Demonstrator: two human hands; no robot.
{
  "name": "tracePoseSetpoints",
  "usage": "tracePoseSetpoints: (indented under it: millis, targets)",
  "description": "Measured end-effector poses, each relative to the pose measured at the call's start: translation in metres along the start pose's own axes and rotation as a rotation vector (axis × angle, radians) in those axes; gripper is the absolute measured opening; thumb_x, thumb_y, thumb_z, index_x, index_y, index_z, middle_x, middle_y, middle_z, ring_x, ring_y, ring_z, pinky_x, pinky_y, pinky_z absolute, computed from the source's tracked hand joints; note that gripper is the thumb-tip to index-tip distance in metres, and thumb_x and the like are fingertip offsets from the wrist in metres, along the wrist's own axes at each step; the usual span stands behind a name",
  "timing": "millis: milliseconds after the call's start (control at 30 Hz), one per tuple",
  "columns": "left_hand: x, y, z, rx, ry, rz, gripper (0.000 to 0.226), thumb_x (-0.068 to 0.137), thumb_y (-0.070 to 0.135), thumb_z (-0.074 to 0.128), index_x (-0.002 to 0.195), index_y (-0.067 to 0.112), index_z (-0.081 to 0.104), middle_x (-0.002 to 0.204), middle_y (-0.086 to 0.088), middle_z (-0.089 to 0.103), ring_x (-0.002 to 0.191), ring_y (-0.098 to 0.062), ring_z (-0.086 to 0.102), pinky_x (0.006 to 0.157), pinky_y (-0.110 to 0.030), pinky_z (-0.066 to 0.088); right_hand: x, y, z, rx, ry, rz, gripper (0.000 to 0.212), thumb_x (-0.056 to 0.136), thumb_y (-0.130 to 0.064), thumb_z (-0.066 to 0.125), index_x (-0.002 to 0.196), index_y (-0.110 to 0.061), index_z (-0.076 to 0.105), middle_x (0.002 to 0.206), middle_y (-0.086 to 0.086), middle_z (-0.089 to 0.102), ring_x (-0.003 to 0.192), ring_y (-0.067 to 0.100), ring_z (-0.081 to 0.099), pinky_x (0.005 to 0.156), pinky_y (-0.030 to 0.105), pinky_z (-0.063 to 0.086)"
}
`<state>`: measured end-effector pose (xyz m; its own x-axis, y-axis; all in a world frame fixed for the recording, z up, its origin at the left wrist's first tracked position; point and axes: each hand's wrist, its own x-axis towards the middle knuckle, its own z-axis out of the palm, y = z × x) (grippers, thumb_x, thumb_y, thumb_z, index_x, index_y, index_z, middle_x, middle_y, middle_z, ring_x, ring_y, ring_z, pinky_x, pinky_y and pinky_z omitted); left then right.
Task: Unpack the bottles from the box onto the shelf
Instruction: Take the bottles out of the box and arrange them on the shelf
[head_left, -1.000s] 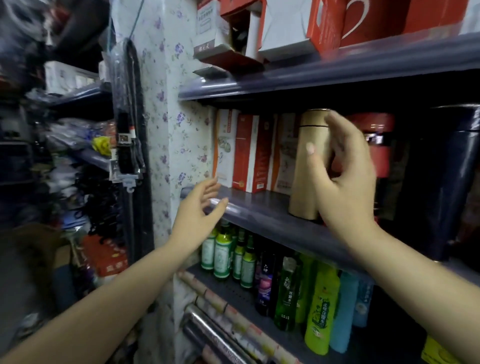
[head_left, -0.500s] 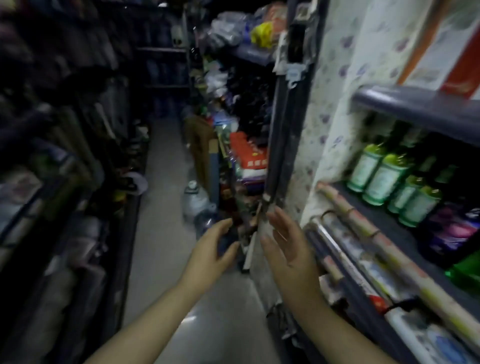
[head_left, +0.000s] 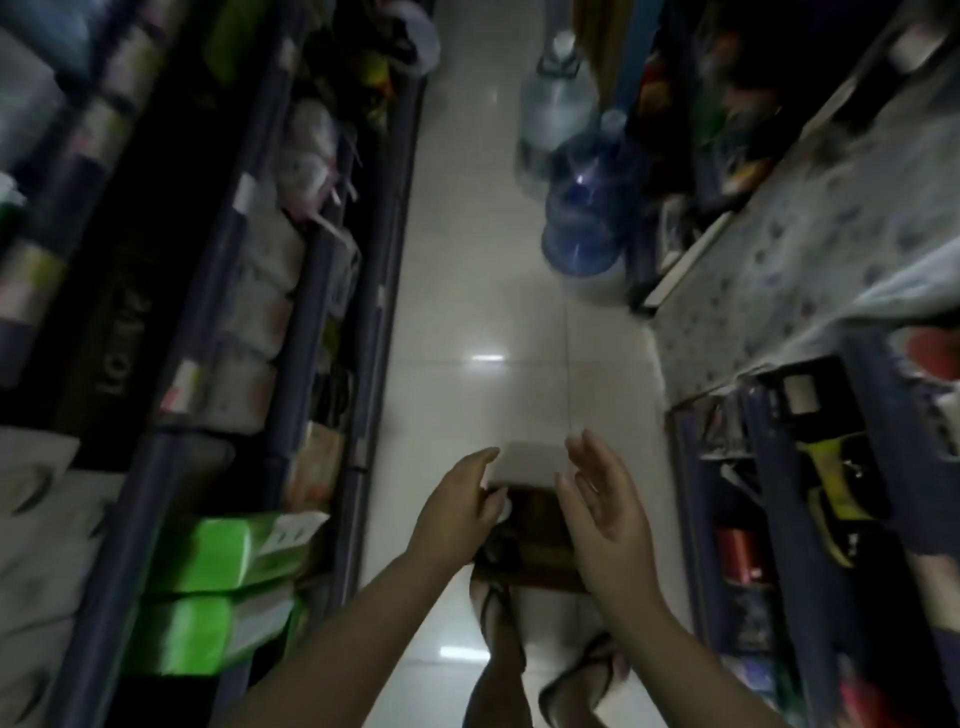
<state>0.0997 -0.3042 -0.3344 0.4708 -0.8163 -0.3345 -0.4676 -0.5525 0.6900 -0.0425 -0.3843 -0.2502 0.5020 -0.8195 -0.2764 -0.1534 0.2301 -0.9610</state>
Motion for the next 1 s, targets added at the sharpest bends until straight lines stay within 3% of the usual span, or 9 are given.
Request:
tracePoseSetpoints:
  millis: [167, 333, 467, 633, 733, 1000]
  targets:
    - [0.019, -0.083, 0.079, 0.005, -0.085, -0.042, 0.043, 0.092, 0.026, 0.052, 0.135, 0.023, 0.047, 0.133, 0.005, 0.055, 0.121, -0.013, 0.052, 0.098, -0.02, 0.04, 0.015, 0.115, 0.01, 0.039, 0.041, 0.175, 0.045, 0.09, -0.011, 0.056, 0.126, -0.036, 0.045, 0.131, -0.018, 0.053, 0.119, -0.011, 0.05, 0.087, 0.001, 0.039]
    - [0.039, -0.166, 0.156, 0.032, -0.1, -0.127, 0.04, 0.093, 0.031, 0.052, 0.133, 0.028, 0.046, 0.129, 0.01, 0.057, 0.114, -0.008, 0.055, 0.094, -0.021, 0.046, 0.036, 0.231, 0.019, 0.016, 0.082, 0.29, 0.045, 0.088, -0.019, 0.058, 0.12, -0.048, 0.045, 0.126, -0.027, 0.053, 0.117, -0.014, 0.05, 0.088, 0.004, 0.042]
    - [0.05, -0.22, 0.2, 0.042, -0.131, -0.163, 0.04, 0.093, 0.037, 0.05, 0.132, 0.033, 0.045, 0.128, 0.013, 0.056, 0.113, -0.006, 0.055, 0.094, -0.026, 0.049, 0.046, 0.306, 0.026, -0.015, 0.052, 0.37, 0.049, 0.091, -0.018, 0.056, 0.117, -0.055, 0.039, 0.123, -0.035, 0.048, 0.119, -0.012, 0.047, 0.098, 0.015, 0.041]
    - [0.056, -0.259, 0.239, 0.04, -0.153, -0.177, 0.046, 0.092, 0.031, 0.054, 0.137, 0.027, 0.044, 0.135, 0.008, 0.054, 0.12, -0.009, 0.053, 0.098, -0.028, 0.048, 0.057, 0.382, 0.027, -0.089, 0.036, 0.419, 0.046, 0.091, -0.018, 0.056, 0.122, -0.047, 0.038, 0.12, -0.035, 0.045, 0.121, -0.006, 0.046, 0.102, 0.024, 0.041]
    - [0.06, -0.274, 0.256, 0.076, -0.158, -0.192, 0.047, 0.093, 0.033, 0.054, 0.138, 0.027, 0.042, 0.138, 0.009, 0.052, 0.123, -0.008, 0.051, 0.102, -0.018, 0.041, 0.056, 0.417, 0.027, -0.15, 0.024, 0.436, 0.046, 0.091, -0.019, 0.058, 0.126, -0.042, 0.038, 0.12, -0.03, 0.047, 0.124, 0.002, 0.046, 0.102, 0.026, 0.042]
    - [0.1, -0.294, 0.264, 0.106, -0.134, -0.167, 0.05, 0.092, 0.025, 0.055, 0.14, 0.024, 0.039, 0.142, 0.007, 0.047, 0.126, -0.01, 0.047, 0.102, -0.019, 0.038, 0.059, 0.489, 0.034, -0.236, 0.0, 0.471, 0.052, 0.09, -0.025, 0.06, 0.137, -0.031, 0.04, 0.138, -0.005, 0.051, 0.128, 0.013, 0.047, 0.104, 0.041, 0.045]
